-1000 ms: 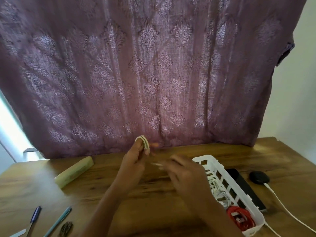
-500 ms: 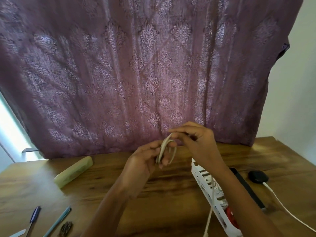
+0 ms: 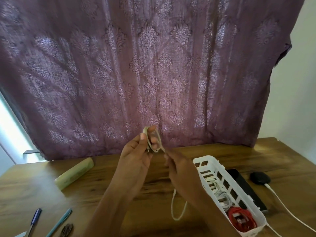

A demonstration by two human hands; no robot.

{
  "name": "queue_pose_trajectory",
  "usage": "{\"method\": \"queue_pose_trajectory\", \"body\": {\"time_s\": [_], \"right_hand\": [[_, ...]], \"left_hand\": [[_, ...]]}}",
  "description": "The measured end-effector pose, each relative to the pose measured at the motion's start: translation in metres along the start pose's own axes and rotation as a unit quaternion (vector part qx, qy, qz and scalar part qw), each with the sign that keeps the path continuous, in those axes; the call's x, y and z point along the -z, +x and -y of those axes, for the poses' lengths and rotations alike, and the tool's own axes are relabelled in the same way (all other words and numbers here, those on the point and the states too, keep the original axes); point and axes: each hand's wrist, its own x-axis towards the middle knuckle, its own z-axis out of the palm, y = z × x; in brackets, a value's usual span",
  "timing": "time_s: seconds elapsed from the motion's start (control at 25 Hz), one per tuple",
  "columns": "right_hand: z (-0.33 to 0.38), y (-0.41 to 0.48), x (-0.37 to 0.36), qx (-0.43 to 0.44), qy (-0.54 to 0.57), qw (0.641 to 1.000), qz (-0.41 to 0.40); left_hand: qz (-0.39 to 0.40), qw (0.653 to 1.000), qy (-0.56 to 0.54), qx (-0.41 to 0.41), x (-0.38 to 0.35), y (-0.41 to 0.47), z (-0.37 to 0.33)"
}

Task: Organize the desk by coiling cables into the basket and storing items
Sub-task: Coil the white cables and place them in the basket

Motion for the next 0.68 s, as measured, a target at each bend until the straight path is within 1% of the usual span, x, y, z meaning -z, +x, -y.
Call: {"method": "queue_pose_trajectory", "body": {"time_s": [0.08,0.16,0.24,0.32,0.4,0.48,0.52,0.6,0.68], "right_hand": [[-0.001,-0.010,-0.008,0.059,-0.101,0.993,-0.005],[0.000,-0.019,-0.011,0.121,-0.169,0.978,0.002],[0.002,-0.022,-0.007,0.178,-0.204,0.963,-0.009],[0.006,-0.021,0.003,0.221,-0.229,0.947,-0.036],[0.011,-0.018,0.014,0.257,-0.230,0.937,-0.053],[0.013,-0.013,0.026,0.282,-0.232,0.929,-0.053],[0.013,-0.009,0.032,0.292,-0.238,0.925,-0.054],[0.013,0.003,0.044,0.308,-0.247,0.918,-0.048],[0.014,0.014,0.055,0.313,-0.219,0.923,-0.041]], "left_hand": [[-0.015,0.997,0.071,-0.030,0.005,0.001,0.004],[-0.040,0.982,0.176,-0.054,0.013,0.003,0.007],[-0.039,0.957,0.278,-0.074,0.020,0.003,0.011],[-0.021,0.937,0.340,-0.079,0.026,0.002,0.016],[0.002,0.917,0.391,-0.077,0.034,0.001,0.024],[0.035,0.910,0.409,-0.056,0.040,-0.001,0.030],[0.060,0.912,0.403,-0.040,0.041,-0.002,0.031],[0.111,0.920,0.376,0.004,0.039,-0.004,0.028],[0.149,0.925,0.345,0.050,0.034,-0.006,0.024]]}}
